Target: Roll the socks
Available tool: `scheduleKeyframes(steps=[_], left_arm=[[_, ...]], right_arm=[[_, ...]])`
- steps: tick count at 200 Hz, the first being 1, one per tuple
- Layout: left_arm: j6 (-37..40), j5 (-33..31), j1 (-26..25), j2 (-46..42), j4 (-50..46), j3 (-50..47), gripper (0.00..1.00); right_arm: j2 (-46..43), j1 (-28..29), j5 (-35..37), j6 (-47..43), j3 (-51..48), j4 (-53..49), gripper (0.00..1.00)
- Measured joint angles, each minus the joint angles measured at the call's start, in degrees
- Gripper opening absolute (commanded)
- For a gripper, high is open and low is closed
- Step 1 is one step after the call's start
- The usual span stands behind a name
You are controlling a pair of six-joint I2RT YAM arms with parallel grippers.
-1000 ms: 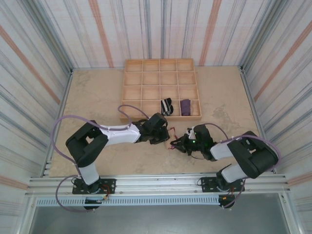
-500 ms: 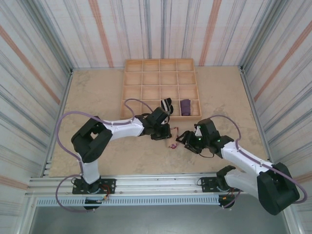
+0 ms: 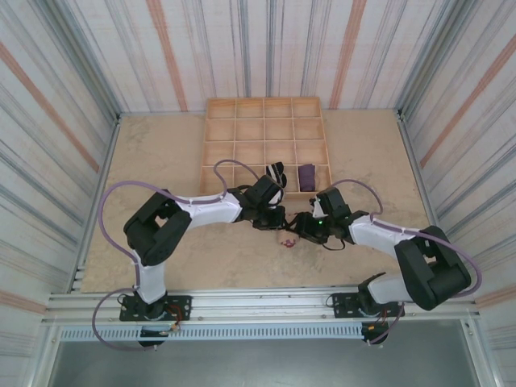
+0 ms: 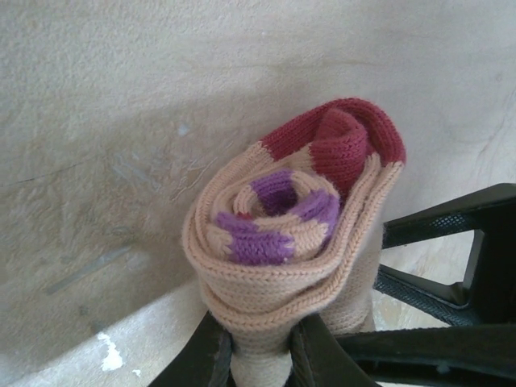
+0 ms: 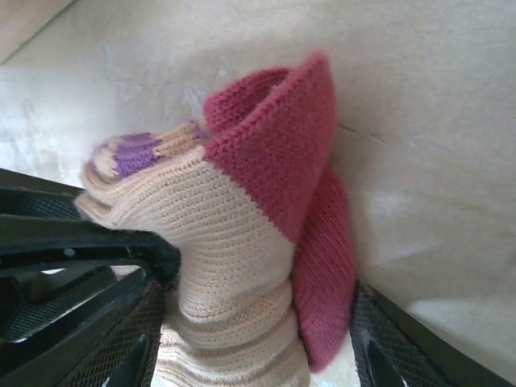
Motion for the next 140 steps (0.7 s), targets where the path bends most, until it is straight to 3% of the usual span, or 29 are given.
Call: scheduleKeyframes(steps=[38,103,110,131,140], left_arm=[[0.3,0.0,0.9,0.0,-0.5,-0.2,0.00],[0.3,-0.1,1.0,-0.2,0.6,-1.0,0.00],[0.3,-0.1,1.0,-0.2,0.8,-1.1,0.07],[-0.3,0.0,1.1,-0.7,2.0,-2.1,0.23],[-0.7,-0.1,1.1,-1.1,2.4,-2.7,0.35]], right_arm=[[1.2,1.9,0.8,1.0,-1.6,6.1,0.54],[1.8,4.0,2.0,5.8,-4.7,12.7,0.05],[1.8,4.0,2.0,6.4,-4.9,12.9,0.00],[1.6,4.0,2.1,6.7,-4.9,13.1,0.00],[1.3,4.2,2.2,6.7,-4.8,12.9,0.00]])
